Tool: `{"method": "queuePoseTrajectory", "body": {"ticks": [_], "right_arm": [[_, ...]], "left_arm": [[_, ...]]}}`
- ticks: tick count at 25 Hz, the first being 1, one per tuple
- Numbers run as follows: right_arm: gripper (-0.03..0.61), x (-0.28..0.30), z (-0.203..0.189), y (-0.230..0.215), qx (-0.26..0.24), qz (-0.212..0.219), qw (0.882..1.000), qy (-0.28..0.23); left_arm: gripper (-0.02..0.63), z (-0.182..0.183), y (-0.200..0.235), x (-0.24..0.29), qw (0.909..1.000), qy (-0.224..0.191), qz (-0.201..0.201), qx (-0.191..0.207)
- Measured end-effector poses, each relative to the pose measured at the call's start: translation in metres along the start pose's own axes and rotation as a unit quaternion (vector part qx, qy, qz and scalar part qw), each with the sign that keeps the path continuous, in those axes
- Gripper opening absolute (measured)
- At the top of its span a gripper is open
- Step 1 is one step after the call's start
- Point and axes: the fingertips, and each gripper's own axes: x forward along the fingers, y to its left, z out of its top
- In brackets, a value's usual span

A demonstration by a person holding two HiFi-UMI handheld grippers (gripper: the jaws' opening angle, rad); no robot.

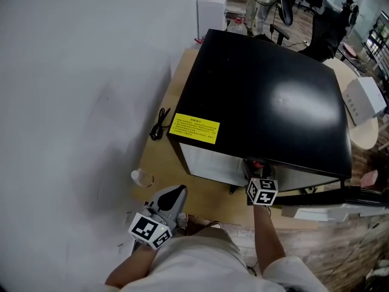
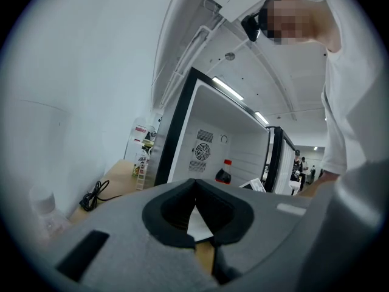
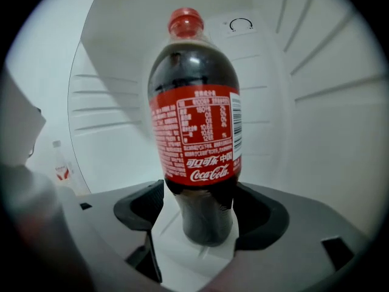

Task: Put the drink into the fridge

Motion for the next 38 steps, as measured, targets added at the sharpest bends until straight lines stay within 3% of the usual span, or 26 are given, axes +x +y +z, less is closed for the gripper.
{"method": "queuePoseTrajectory", "body": {"ticks": [7,15,23,26,38], "right_arm": [[0.336,-0.022,0.001,0.002,-0.009,-0.014,1.000,0.008],[0.273,-0.059,-0.006,-0.002,0.002,-0.044,0.999,0.015],[0.101,-0.097,-0.007,-0.010,0.032,-0.073,0.997,0.003],[0.002,-0.106,-0.005,-0.006,0.040,-0.074,0.996,0.000],[0.000,-0.156,0.037,0.026,0.067,-0.056,0.994,-0.070]], "left_arm": [[0.012,0.005,-0.007,0.013,0.9993,-0.006,-0.036,-0.002],[0.012,0.006,-0.022,0.035,0.9954,-0.012,-0.095,-0.005],[0.012,0.009,-0.034,0.044,0.9901,-0.014,-0.140,0.000],[0.012,0.008,-0.036,0.043,0.9881,-0.014,-0.153,0.001],[0.012,0.007,-0.026,0.023,0.9867,-0.017,-0.162,-0.007]]}}
